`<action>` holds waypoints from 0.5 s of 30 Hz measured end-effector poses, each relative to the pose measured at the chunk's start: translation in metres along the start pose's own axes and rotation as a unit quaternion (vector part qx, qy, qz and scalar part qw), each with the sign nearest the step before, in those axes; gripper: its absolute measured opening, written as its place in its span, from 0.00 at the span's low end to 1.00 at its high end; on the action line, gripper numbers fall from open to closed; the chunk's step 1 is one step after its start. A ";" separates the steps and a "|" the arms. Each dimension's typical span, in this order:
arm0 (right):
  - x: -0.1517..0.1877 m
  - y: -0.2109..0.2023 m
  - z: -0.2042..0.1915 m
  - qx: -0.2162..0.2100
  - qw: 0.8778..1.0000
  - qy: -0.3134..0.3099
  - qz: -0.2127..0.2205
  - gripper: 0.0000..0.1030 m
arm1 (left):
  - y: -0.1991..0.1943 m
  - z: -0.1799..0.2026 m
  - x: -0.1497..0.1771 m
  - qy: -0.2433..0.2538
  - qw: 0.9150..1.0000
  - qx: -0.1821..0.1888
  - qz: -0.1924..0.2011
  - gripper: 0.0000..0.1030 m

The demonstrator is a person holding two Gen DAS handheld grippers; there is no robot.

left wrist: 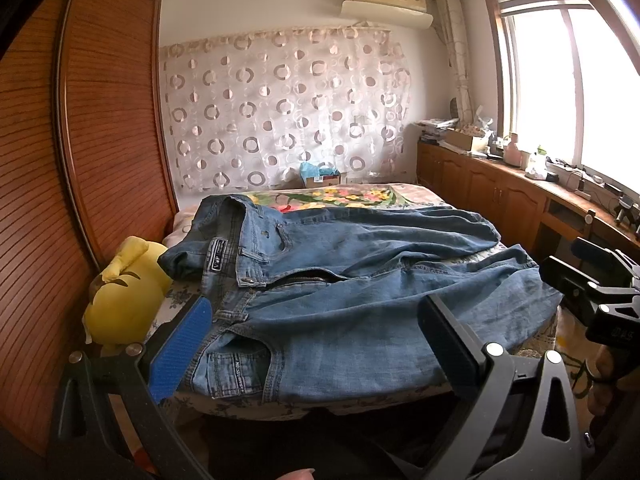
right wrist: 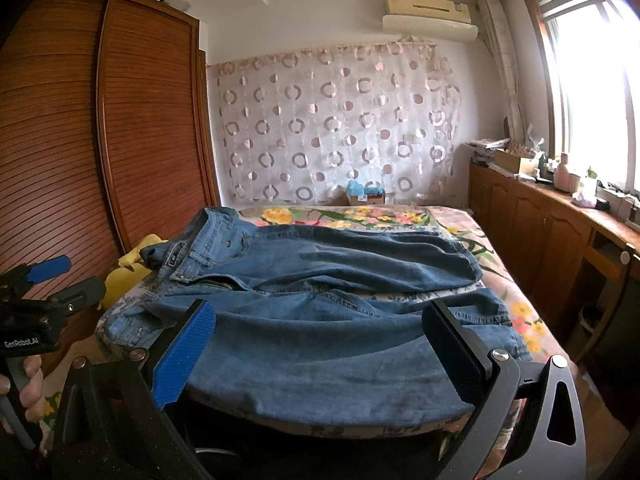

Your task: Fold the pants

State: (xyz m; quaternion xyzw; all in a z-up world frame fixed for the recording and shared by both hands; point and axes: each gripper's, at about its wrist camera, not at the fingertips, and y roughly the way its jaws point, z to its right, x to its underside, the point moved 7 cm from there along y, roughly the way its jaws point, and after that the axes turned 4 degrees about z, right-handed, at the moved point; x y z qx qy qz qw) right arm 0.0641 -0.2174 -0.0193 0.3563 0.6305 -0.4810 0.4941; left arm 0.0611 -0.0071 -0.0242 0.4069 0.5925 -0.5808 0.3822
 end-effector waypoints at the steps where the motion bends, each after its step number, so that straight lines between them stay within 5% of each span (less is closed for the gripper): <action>1: 0.000 0.001 -0.001 0.000 1.000 -0.001 0.000 1.00 | 0.000 0.001 -0.001 0.000 1.000 0.000 0.001 1.00; 15: 0.001 0.002 0.001 0.000 1.000 -0.001 0.003 1.00 | -0.003 0.003 -0.004 0.001 1.000 0.000 0.004 1.00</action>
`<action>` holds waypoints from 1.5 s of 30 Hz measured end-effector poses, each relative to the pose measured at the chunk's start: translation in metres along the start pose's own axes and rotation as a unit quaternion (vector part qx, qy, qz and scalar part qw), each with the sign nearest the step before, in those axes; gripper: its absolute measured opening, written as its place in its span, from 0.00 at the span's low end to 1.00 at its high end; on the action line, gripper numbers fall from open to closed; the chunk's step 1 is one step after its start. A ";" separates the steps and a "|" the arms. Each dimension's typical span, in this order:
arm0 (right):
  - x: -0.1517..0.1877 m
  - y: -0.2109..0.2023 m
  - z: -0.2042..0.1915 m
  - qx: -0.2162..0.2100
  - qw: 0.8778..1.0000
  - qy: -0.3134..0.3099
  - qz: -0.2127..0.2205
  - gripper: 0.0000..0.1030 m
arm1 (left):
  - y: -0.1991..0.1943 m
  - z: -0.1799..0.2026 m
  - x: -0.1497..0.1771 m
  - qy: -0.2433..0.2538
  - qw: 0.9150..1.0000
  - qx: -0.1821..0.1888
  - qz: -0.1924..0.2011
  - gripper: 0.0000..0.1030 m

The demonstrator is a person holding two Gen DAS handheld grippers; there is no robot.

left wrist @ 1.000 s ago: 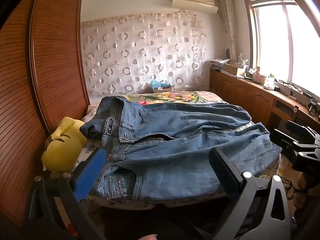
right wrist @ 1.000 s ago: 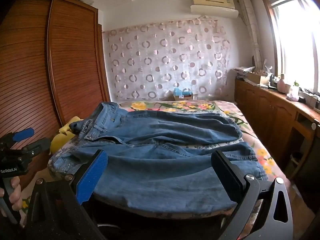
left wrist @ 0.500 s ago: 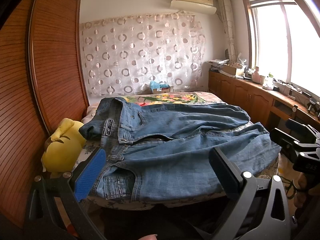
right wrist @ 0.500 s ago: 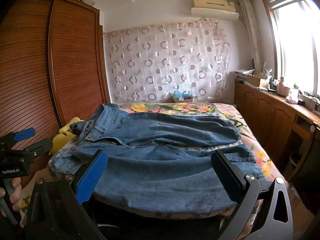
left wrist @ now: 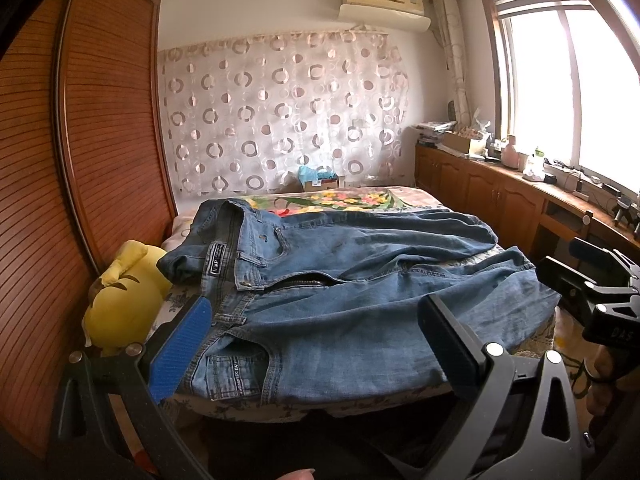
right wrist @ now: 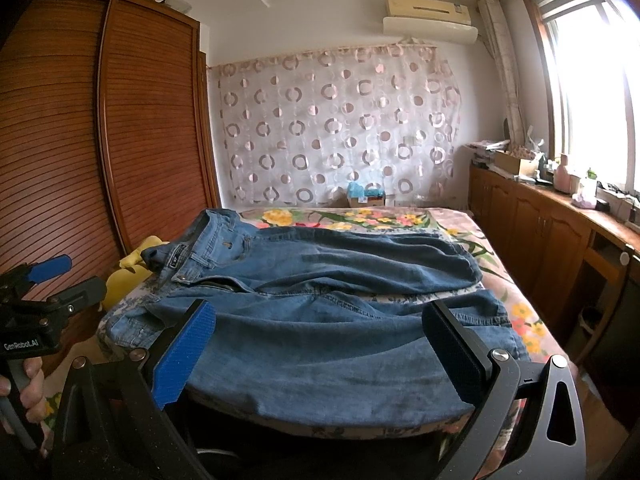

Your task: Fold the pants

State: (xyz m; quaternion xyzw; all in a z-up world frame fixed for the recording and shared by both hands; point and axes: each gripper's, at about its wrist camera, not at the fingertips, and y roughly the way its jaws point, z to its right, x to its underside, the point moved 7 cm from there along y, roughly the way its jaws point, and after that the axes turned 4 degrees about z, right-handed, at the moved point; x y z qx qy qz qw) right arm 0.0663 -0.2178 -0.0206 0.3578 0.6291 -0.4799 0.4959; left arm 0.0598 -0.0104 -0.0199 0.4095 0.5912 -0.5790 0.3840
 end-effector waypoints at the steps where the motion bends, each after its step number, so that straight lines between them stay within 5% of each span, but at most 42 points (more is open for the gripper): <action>1: 0.000 0.000 0.000 0.000 1.000 0.000 0.000 1.00 | -0.001 0.001 -0.001 0.000 1.000 0.000 0.000 1.00; 45: -0.003 0.000 -0.003 0.001 1.000 0.000 0.005 1.00 | -0.006 0.003 -0.002 0.001 1.000 0.002 0.004 1.00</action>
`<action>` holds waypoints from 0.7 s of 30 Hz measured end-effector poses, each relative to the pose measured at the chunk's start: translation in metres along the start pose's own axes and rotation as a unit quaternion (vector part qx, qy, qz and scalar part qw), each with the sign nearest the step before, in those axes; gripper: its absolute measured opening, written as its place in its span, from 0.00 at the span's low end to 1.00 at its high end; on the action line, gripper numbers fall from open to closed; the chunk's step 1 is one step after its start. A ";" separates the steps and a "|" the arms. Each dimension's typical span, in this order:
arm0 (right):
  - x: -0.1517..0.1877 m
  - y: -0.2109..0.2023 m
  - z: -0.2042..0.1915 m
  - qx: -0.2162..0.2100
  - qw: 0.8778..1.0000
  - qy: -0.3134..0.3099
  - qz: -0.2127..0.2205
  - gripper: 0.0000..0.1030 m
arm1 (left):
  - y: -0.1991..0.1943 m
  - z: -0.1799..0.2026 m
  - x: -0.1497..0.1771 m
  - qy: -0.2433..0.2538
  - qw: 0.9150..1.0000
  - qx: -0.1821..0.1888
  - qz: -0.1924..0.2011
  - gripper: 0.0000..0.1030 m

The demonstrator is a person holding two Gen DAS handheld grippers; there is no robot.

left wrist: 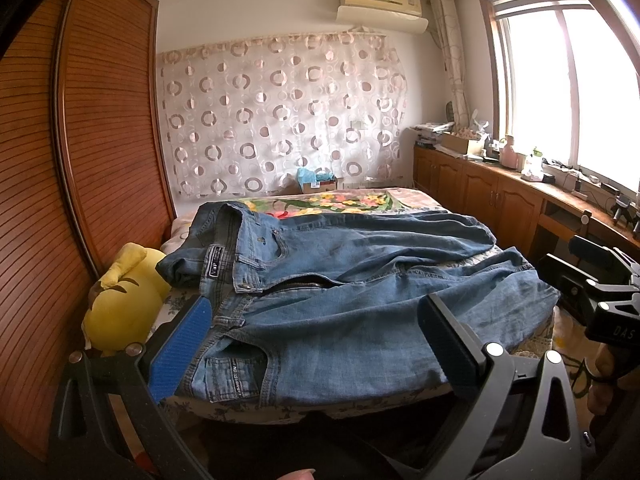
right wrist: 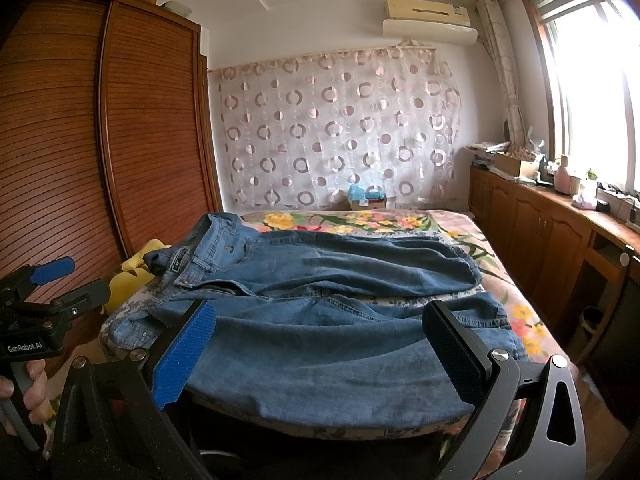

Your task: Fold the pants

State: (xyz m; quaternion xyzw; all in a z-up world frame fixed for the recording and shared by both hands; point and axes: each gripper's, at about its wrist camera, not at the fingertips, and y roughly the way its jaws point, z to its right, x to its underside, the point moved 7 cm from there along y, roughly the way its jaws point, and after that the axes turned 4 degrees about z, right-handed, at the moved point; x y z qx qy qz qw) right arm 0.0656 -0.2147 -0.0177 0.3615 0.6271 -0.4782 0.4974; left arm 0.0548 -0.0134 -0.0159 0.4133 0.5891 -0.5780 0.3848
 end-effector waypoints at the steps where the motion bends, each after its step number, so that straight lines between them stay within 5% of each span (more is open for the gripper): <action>1: 0.000 0.000 0.000 0.001 1.000 -0.001 0.001 1.00 | -0.001 0.001 -0.001 0.000 1.000 0.001 -0.001 1.00; 10: 0.007 0.003 0.002 -0.001 1.000 -0.005 -0.010 1.00 | 0.001 0.013 -0.007 -0.001 1.000 0.003 -0.022 1.00; 21: 0.013 0.005 0.014 0.003 1.000 -0.005 -0.024 0.97 | 0.027 0.008 0.025 0.002 0.999 0.008 -0.043 1.00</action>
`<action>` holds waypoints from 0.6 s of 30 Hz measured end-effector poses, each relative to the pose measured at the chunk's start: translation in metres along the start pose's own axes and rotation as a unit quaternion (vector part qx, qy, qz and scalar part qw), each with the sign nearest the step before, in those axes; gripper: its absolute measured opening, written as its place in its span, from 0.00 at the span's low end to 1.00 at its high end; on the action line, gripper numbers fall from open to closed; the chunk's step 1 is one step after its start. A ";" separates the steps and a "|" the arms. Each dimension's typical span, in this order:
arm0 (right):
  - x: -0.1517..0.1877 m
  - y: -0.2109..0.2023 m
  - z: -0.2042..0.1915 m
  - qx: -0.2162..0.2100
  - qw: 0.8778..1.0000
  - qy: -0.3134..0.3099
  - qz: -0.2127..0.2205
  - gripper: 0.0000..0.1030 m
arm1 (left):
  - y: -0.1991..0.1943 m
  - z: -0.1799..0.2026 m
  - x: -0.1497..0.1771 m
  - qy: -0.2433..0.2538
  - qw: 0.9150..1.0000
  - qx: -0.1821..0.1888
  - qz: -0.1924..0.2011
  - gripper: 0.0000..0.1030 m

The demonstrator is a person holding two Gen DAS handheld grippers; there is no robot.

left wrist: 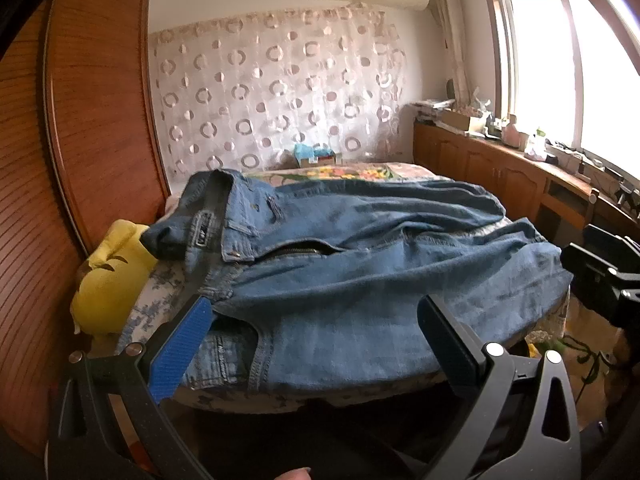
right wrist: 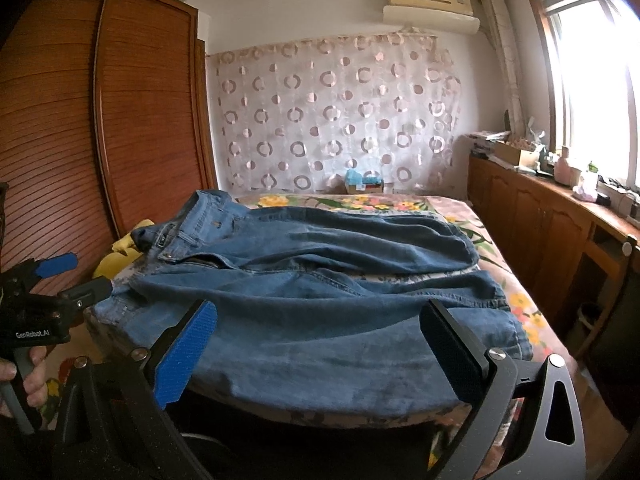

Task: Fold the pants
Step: 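Close the left tool on the jeans waistband while the right tool grips the leg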

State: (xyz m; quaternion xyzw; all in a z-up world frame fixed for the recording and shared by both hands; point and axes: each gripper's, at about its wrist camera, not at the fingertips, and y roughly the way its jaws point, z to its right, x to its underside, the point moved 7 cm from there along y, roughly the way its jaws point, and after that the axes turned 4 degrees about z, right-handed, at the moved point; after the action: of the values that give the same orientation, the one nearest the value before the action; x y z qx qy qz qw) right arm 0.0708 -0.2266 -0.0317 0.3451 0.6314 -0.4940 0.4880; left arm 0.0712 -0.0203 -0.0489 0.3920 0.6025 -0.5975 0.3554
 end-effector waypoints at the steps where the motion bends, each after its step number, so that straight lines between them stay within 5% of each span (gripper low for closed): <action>1: 0.000 0.000 0.002 0.001 1.000 0.001 -0.002 0.97 | 0.002 0.000 0.001 0.000 1.000 0.002 -0.002 1.00; 18: 0.006 0.000 0.032 0.057 0.998 0.005 -0.038 0.74 | 0.018 -0.032 0.024 0.000 0.999 0.014 -0.029 1.00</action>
State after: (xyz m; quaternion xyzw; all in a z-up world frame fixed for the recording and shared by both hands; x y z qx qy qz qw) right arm 0.0777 -0.2574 -0.0389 0.3504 0.6171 -0.5460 0.4453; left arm 0.0783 0.0119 -0.0771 0.3796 0.6049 -0.6162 0.3321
